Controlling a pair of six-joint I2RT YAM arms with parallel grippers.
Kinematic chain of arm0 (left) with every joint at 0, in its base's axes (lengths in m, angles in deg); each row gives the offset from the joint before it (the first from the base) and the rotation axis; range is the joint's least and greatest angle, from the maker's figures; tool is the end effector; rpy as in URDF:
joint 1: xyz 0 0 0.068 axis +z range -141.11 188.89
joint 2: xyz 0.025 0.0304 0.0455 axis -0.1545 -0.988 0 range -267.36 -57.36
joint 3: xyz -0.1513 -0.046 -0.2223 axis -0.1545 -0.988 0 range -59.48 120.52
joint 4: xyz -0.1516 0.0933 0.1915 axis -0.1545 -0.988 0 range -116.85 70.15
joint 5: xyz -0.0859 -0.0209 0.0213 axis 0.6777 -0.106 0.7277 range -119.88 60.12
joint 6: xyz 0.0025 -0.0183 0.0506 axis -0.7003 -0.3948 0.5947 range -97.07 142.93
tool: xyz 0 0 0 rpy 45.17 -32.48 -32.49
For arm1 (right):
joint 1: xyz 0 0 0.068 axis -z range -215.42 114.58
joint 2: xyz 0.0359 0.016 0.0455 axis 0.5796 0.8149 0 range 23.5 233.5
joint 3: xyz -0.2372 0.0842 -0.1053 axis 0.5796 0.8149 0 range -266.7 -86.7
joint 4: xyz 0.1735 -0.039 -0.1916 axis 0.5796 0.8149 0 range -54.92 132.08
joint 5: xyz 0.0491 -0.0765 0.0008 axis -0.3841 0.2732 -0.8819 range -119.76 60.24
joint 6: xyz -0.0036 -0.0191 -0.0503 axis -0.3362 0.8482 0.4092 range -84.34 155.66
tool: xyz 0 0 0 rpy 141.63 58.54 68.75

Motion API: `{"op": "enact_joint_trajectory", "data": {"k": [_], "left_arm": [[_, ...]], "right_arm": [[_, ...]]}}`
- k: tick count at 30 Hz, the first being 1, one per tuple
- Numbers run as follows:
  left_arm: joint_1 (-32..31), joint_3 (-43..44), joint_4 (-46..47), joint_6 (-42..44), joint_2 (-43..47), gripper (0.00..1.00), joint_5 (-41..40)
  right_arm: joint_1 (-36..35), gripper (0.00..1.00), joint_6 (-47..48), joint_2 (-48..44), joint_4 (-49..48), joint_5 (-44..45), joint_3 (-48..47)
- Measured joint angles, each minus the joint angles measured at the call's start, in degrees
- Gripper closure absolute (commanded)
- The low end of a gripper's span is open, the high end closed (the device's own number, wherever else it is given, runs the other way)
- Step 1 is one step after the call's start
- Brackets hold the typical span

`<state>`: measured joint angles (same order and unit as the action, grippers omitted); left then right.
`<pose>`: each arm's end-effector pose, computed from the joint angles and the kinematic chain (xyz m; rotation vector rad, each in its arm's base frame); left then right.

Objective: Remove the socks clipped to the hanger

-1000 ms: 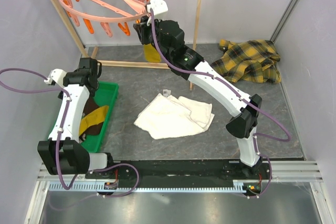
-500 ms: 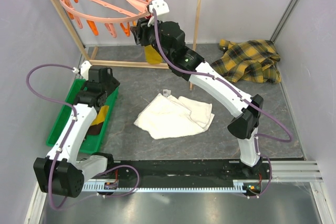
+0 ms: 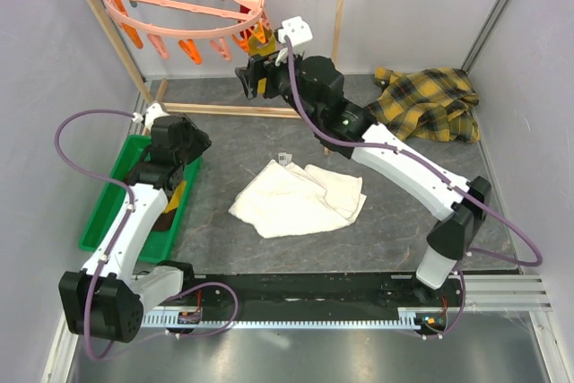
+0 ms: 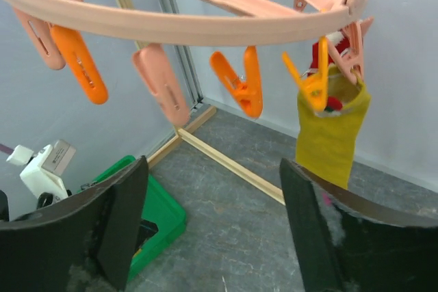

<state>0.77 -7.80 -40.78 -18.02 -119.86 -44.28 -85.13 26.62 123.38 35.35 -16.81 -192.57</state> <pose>0.2411 -0.0255 0.3036 -0.7387 1.9821 -0.2458 0.2718 0.3081 0.4696 -0.3442 1.4691 0.6634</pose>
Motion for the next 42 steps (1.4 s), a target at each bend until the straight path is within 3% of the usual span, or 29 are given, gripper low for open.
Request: {"op": "enact_joint_trajectory", "data": {"k": [2,7,15,20,25,33,42], "left_arm": [[0.0,-1.0,1.7,2.4,1.0,0.36,2.2],[0.0,-1.8,8.0,8.4,2.4,0.36,8.9],[-0.3,-8.8,29.1,15.9,2.2,0.37,20.3],[-1.0,-8.9,45.8,19.2,-6.4,0.38,25.1],[-2.0,-6.1,56.4,22.3,-18.1,0.39,25.5],[-2.4,5.8,66.2,25.5,-33.7,0.42,25.1],[-2.5,18.8,69.7,27.8,-46.9,0.42,22.9]], "right_arm": [[0.0,0.04,0.5,-2.3,-0.9,0.3,3.2],[0.9,0.04,2.2,-8.1,-5.2,1.0,12.9],[7.1,0.04,1.8,-12.7,-6.8,-1.2,23.0],[7.2,0.04,1.6,-20.5,-5.6,-2.8,32.4],[7.0,0.04,0.9,-30.5,-5.0,-4.2,38.9],[7.0,0.05,-0.7,-41.4,-4.9,-5.4,44.4],[7.0,0.05,-2.2,-45.3,-3.3,-5.3,46.8]]}}
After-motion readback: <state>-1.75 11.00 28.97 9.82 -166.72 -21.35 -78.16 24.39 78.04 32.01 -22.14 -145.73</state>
